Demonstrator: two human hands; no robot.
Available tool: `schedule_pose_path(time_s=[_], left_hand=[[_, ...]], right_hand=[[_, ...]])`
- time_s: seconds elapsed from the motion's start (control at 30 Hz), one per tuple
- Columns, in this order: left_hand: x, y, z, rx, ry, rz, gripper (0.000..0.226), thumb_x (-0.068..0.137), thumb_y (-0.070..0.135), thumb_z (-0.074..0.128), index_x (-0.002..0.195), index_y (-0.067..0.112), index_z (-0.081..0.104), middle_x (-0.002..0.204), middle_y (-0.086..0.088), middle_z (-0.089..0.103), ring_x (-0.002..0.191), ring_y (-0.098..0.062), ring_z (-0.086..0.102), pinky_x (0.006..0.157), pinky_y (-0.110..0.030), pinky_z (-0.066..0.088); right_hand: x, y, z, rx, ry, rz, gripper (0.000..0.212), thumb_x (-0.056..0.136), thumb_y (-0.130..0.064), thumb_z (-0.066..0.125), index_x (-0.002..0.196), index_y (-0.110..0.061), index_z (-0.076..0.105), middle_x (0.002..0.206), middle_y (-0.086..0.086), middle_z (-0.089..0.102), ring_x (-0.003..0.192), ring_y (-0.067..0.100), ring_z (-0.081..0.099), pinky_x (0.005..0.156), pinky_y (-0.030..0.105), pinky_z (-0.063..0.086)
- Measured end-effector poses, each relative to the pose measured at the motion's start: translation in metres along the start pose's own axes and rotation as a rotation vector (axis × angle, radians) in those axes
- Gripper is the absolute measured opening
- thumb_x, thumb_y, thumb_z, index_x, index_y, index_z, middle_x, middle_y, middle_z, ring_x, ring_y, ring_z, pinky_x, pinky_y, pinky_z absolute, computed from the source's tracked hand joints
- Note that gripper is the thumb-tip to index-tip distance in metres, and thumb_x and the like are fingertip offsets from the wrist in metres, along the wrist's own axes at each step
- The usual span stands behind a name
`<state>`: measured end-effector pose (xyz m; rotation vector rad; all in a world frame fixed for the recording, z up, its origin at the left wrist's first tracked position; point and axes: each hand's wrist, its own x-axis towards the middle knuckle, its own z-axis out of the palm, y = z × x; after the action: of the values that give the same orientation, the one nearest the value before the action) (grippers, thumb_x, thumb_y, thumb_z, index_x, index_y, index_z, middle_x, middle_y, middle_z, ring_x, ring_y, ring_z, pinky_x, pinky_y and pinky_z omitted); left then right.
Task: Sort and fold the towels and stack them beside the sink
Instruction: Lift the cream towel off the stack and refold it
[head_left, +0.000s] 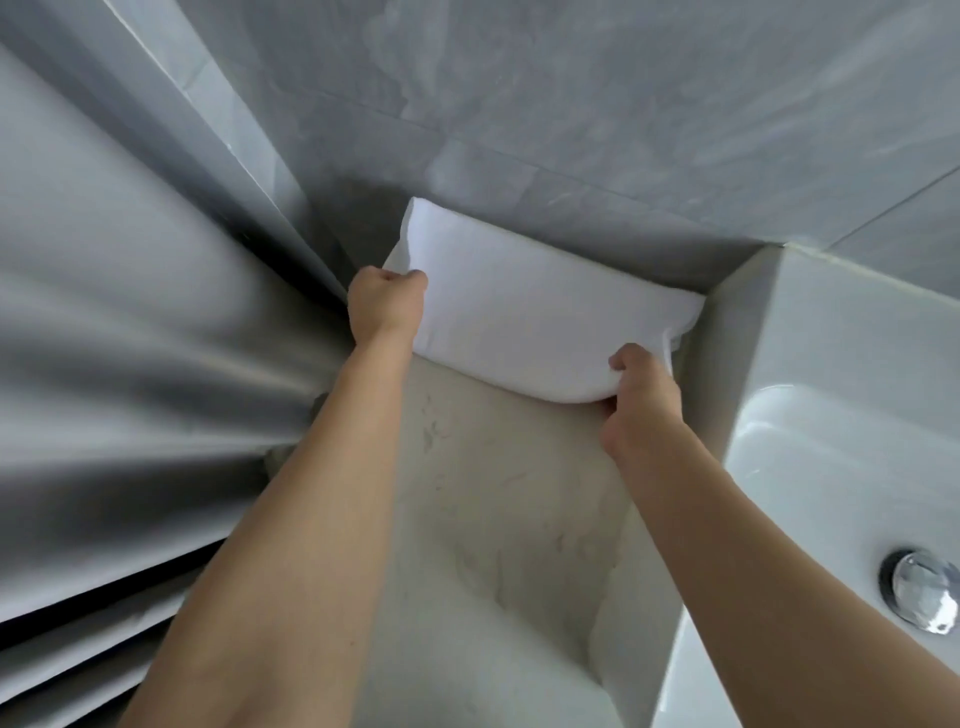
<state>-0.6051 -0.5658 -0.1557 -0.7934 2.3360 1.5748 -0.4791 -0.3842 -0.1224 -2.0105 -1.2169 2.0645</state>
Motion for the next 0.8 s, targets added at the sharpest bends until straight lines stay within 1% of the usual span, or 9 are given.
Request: schedule_pose_path(time_s=[0.07, 0.13, 0.23, 0.33, 0.4, 0.5, 0.63, 0.7, 0.8], left_hand=[[-0.012, 0.002, -0.005, -0.008, -0.024, 0.022, 0.013, 0.081, 0.013, 0.061, 0.087, 0.009, 0.050, 0.073, 0.002, 0.049, 0.062, -0.014, 0.043, 0.055, -0.025, 0.035], [-0.032, 0.005, -0.016, -0.025, -0.105, 0.008, 0.016, 0.080, 0.011, 0.061, 0.093, 0.008, 0.053, 0.078, 0.001, 0.051, 0.067, -0.015, 0.045, 0.057, -0.026, 0.035], [-0.073, 0.005, -0.041, -0.066, -0.321, -0.130, 0.024, 0.070, 0.009, 0.057, 0.092, 0.006, 0.064, 0.087, -0.003, 0.064, 0.083, -0.022, 0.061, 0.070, -0.029, 0.043], [-0.118, -0.004, -0.065, -0.270, -0.485, -0.256, 0.044, 0.051, 0.010, 0.050, 0.091, 0.010, 0.070, 0.091, -0.006, 0.069, 0.091, -0.032, 0.066, 0.078, -0.036, 0.047], [-0.149, -0.010, -0.077, -0.352, -0.541, -0.247, 0.034, 0.061, 0.012, 0.052, 0.084, 0.015, 0.076, 0.091, -0.007, 0.072, 0.085, -0.030, 0.069, 0.074, -0.035, 0.050], [-0.197, -0.008, -0.088, -0.460, -0.709, -0.197, 0.026, 0.077, 0.019, 0.056, 0.086, 0.018, 0.081, 0.097, -0.009, 0.075, 0.088, -0.028, 0.072, 0.077, -0.038, 0.056], [-0.251, 0.005, -0.089, -0.398, -0.902, -0.181, 0.029, 0.075, 0.025, 0.064, 0.094, 0.009, 0.079, 0.102, -0.014, 0.073, 0.094, -0.030, 0.070, 0.086, -0.039, 0.055], [-0.279, 0.014, -0.082, -0.347, -0.986, -0.149, 0.026, 0.076, 0.022, 0.060, 0.088, 0.009, 0.080, 0.095, -0.012, 0.074, 0.087, -0.027, 0.071, 0.079, -0.033, 0.058], [-0.320, 0.021, -0.064, -0.325, -1.104, -0.103, 0.028, 0.078, 0.017, 0.053, 0.083, 0.009, 0.079, 0.088, -0.011, 0.073, 0.079, -0.025, 0.071, 0.071, -0.029, 0.059]], right_hand=[[-0.007, -0.004, -0.003, -0.051, -0.057, -0.140, 0.013, 0.080, -0.007, 0.054, 0.086, -0.018, 0.057, 0.075, -0.001, 0.050, 0.073, 0.018, 0.044, 0.066, 0.028, 0.040], [-0.019, -0.007, -0.011, -0.057, -0.155, -0.280, 0.018, 0.079, -0.004, 0.051, 0.083, -0.021, 0.056, 0.071, -0.001, 0.046, 0.070, 0.018, 0.039, 0.063, 0.029, 0.033], [-0.047, -0.011, -0.035, -0.077, -0.274, -0.430, 0.020, 0.073, -0.007, 0.053, 0.085, -0.022, 0.055, 0.078, 0.001, 0.050, 0.072, 0.019, 0.044, 0.064, 0.030, 0.036], [-0.072, -0.009, -0.072, -0.055, -0.387, -0.529, 0.034, 0.062, -0.010, 0.051, 0.092, -0.023, 0.056, 0.089, 0.001, 0.057, 0.082, 0.019, 0.052, 0.069, 0.031, 0.043], [-0.085, -0.007, -0.099, -0.048, -0.479, -0.584, 0.040, 0.064, -0.003, 0.048, 0.097, -0.019, 0.063, 0.090, 0.000, 0.064, 0.085, 0.016, 0.059, 0.071, 0.028, 0.049], [-0.105, -0.001, -0.137, -0.006, -0.523, -0.562, 0.032, 0.066, 0.002, 0.047, 0.091, -0.007, 0.066, 0.086, 0.011, 0.063, 0.081, 0.022, 0.060, 0.072, 0.032, 0.048], [-0.126, 0.006, -0.190, 0.067, -0.547, -0.371, 0.018, 0.076, 0.001, 0.046, 0.068, -0.008, 0.060, 0.065, 0.006, 0.057, 0.062, 0.020, 0.057, 0.061, 0.025, 0.044], [-0.132, 0.008, -0.217, 0.129, -0.616, -0.263, 0.013, 0.071, -0.004, 0.049, 0.074, -0.010, 0.060, 0.073, 0.008, 0.062, 0.070, 0.025, 0.061, 0.071, 0.032, 0.048], [-0.132, 0.011, -0.262, 0.206, -0.685, -0.224, 0.027, 0.070, -0.005, 0.044, 0.086, -0.008, 0.065, 0.087, 0.011, 0.068, 0.082, 0.028, 0.066, 0.088, 0.039, 0.048]])
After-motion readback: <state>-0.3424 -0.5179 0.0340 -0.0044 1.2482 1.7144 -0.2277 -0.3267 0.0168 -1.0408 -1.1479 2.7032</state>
